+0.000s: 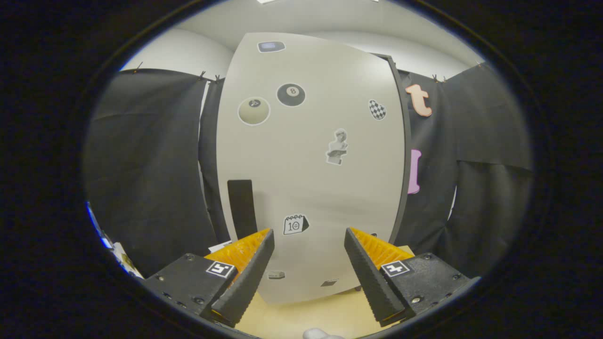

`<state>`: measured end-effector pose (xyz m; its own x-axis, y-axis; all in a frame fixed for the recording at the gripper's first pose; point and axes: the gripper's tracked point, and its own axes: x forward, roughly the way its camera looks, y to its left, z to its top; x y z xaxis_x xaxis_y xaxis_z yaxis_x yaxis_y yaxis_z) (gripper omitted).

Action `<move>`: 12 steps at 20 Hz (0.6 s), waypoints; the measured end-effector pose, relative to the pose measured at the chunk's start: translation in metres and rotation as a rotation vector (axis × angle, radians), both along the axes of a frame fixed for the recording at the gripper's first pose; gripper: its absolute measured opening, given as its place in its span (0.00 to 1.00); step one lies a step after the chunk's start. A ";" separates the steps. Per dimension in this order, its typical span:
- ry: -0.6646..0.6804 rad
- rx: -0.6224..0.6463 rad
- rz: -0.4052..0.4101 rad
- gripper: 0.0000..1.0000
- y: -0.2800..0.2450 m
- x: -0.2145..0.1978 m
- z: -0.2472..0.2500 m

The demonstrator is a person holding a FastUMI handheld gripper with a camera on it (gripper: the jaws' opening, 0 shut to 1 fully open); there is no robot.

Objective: Open the shoe cabinet door, grab the shoes and put them into the shoe cabinet, then close the shoe cabinet door.

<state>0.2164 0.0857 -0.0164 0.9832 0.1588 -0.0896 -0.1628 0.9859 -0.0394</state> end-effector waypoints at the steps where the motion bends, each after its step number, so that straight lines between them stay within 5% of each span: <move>1: -0.003 0.000 -0.002 0.98 -0.001 -0.011 0.002; 12: -0.057 0.019 -0.061 0.98 -0.028 -0.156 0.017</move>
<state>0.0605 0.0574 0.0001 0.9945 0.0998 -0.0311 -0.1007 0.9945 -0.0280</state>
